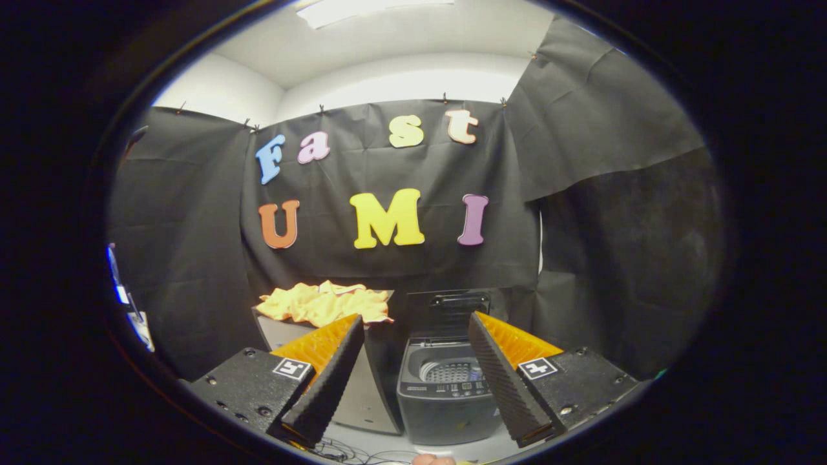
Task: Put the clothes into the washing machine and then close the washing machine lid.
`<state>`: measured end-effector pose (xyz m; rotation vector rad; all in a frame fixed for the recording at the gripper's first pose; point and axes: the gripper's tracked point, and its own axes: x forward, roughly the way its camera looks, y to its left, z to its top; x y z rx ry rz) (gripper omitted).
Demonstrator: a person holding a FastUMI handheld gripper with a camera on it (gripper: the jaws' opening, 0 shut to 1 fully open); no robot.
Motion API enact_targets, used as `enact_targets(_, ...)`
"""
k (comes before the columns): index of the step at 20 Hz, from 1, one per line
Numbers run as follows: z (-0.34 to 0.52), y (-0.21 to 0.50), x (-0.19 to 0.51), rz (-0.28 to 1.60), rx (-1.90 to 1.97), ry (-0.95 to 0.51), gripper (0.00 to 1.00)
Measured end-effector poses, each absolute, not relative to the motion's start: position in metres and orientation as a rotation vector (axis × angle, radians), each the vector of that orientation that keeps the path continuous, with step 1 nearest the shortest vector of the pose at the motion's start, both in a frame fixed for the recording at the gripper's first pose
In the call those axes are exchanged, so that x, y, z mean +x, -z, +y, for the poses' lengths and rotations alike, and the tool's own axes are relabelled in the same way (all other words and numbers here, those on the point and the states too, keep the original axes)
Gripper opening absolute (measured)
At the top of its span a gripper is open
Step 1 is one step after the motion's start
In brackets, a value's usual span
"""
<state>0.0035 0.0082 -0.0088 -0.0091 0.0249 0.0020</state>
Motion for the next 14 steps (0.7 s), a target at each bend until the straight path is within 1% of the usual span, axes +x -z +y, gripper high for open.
enact_targets(14,0.015,0.024,0.011,0.067,-0.016,-0.002,1.00)
